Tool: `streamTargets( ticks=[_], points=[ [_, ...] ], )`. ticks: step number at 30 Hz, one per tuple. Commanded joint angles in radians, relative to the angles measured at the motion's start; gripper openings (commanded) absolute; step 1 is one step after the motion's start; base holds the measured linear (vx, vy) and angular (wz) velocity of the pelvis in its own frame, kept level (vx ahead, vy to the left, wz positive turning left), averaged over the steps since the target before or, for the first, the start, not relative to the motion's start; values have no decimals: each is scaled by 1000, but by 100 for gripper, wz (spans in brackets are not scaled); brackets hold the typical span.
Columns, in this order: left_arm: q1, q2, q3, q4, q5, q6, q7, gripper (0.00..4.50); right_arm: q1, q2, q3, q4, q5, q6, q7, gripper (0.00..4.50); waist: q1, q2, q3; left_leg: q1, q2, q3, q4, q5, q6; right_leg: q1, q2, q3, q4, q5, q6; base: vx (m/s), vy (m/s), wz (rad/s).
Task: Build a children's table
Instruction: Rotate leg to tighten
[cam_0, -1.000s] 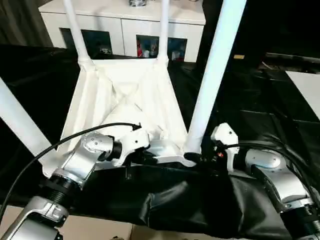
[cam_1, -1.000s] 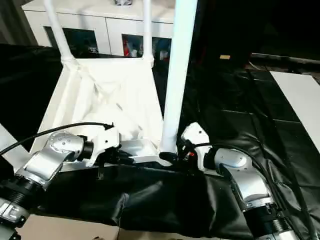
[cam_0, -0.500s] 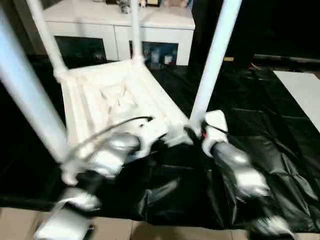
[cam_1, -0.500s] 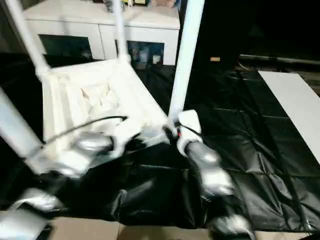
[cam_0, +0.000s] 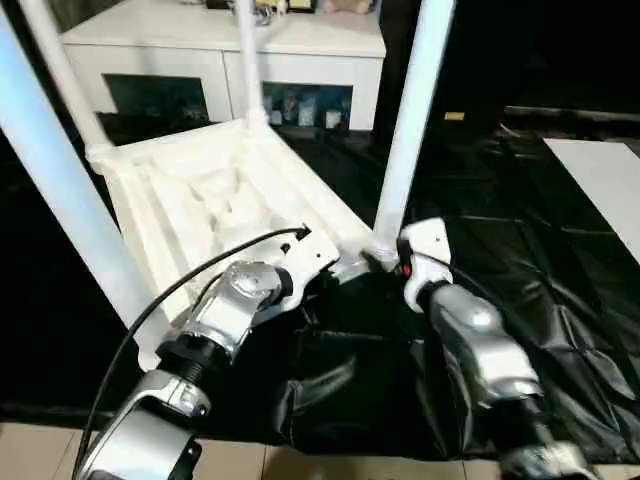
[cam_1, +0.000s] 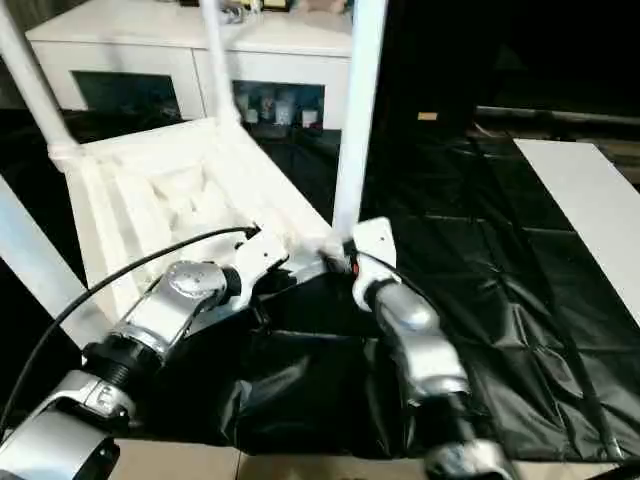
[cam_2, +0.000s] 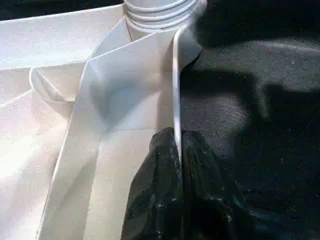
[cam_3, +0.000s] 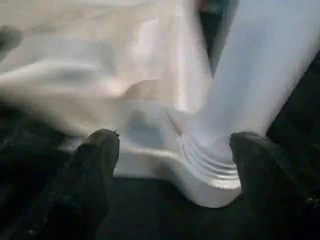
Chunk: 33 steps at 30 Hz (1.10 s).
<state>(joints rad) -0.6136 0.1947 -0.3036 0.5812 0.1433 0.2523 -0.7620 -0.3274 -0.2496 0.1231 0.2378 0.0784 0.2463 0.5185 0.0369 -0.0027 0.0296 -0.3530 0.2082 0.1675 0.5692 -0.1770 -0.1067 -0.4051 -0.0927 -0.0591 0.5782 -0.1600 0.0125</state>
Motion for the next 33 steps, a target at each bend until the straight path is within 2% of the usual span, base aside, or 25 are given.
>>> streamTargets(
  ticks=[1,4,5,6,10,11,12,13,16,17,19,22,27,33],
  points=[
    [28,42,-11,-45,-23,-69,-78,0,20,-60,-2,-47,34,-3,134,373,9,-13,-48,-11,8,6,-67,-279,79,46,-31,28,-75,-345,-137,0,0,0],
    [59,92,-33,-103,-59,-94,-207,0,40,-108,-1,-57,41,-14,207,373,11,-11,-52,-13,8,7,-64,-242,85,50,-33,26,-64,-267,-180,0,0,0],
    [79,133,-54,-140,-78,-102,-294,0,51,-134,4,-67,57,-15,249,373,11,-8,-54,-11,11,7,-64,-240,86,50,-34,27,-62,-254,-188,0,0,0],
    [94,177,-75,-161,-80,-109,-359,0,61,-155,11,-81,76,-8,289,373,13,-10,-56,-9,14,7,-61,-225,90,50,-34,27,-56,-222,-203,0,0,0],
    [109,222,-70,-192,-106,-82,-428,0,80,-188,43,-111,99,10,366,373,21,-5,-59,-5,15,12,-54,-138,119,49,-26,28,-33,-45,-263,28,1,1],
    [113,236,-72,-205,-107,-72,-447,0,81,-193,52,-113,104,9,378,373,21,-10,-58,-6,15,12,-55,-133,122,50,-27,27,-32,-40,-267,0,0,0],
    [115,239,-73,-208,-107,-70,-451,0,81,-192,53,-112,105,8,378,373,24,-9,-57,-6,16,12,-55,-135,120,51,-30,28,-32,-46,-270,0,0,0],
    [118,246,-73,-214,-107,-70,-455,0,82,-190,53,-110,107,7,386,373,25,-14,-56,-5,15,13,-55,-146,114,51,-32,28,-33,-66,-268,0,0,0],
    [117,249,-66,-210,-103,-75,-444,0,77,-188,55,-102,100,2,396,373,24,-14,-50,-5,15,13,-60,-205,87,50,-34,30,-44,-164,-241,0,0,0],
    [118,253,-64,-209,-104,-78,-442,0,75,-187,55,-98,99,1,405,344,25,-16,-49,-4,15,13,-62,-224,75,50,-35,30,-47,-201,-228,0,0,0],
    [117,258,-63,-208,-106,-79,-441,0,69,-188,55,-88,98,-3,409,344,25,-17,-48,-3,15,11,-63,-237,61,48,-35,31,-49,-231,-213,0,0,0],
    [121,258,-61,-214,-109,-72,-448,0,65,-193,53,-87,107,2,412,308,25,-17,-50,-3,14,11,-62,-221,57,49,-33,32,-45,-201,-213,0,0,0],
    [127,263,-65,-225,-113,-64,-451,0,70,-191,47,-86,109,6,416,270,25,-19,-53,-5,13,12,-58,-181,73,52,-32,32,-37,-132,-235,0,0,0],
    [131,262,-69,-223,-110,-57,-445,0,76,-161,38,-67,108,5,380,259,24,-18,-51,-4,13,12,-58,-196,71,51,-32,31,-40,-157,-236,0,0,0]
  ],
)
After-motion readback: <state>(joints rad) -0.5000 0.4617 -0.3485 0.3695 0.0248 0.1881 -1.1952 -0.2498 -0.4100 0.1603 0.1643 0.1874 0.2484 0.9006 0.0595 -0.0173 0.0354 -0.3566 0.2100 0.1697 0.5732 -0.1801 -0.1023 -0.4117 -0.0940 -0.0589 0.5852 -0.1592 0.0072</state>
